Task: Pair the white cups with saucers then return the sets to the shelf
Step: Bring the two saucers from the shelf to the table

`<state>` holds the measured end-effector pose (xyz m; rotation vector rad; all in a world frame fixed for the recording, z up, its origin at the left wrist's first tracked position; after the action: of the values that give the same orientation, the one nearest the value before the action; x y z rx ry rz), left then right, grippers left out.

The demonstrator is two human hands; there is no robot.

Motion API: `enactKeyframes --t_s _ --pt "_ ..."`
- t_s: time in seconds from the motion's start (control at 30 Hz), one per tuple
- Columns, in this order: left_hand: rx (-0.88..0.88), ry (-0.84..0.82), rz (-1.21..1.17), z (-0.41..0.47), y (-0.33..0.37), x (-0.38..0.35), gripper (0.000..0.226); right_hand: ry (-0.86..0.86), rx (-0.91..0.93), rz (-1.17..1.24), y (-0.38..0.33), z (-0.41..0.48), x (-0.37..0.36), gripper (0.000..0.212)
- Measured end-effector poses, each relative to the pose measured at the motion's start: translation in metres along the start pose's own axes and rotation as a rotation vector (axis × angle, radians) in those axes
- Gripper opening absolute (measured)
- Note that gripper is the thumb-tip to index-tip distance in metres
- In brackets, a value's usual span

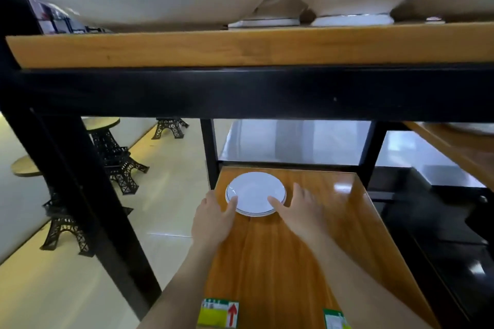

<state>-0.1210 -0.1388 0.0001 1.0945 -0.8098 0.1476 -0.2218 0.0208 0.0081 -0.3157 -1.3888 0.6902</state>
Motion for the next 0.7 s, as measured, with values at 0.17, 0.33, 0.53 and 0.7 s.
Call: enactKeyframes --t_s 0.17,0.33,0.53,0.7 --pt "0.248 -0.131 -0.291 0.02 -0.008 -0.03 0.063 -0.077 -0.157 0.023 0.001 0.022 -0.023 0.081" --pt "0.504 -0.184 -0.549 0.042 -0.014 -0.045 0.063 -0.104 -0.206 0.008 0.003 0.031 -0.039 0.074" --pt "0.672 -0.257 -0.64 0.046 -0.011 -0.048 0.049 -0.063 -0.249 0.105 0.002 0.033 -0.045 0.079" --pt "0.62 -0.32 -0.617 0.033 -0.004 -0.038 0.044 -0.14 -0.303 0.544 0.003 0.021 -0.034 0.064"
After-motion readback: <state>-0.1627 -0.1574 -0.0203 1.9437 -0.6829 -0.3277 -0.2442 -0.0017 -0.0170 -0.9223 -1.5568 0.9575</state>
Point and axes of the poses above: each hand's wrist, its own z-axis towards the middle knuckle, its own x-axis out of the back of the hand, y = z × x, the point moved 3 cm from there along z, towards the middle knuckle, and after that the axes turned 15 degrees about y, right-handed, at the moved point
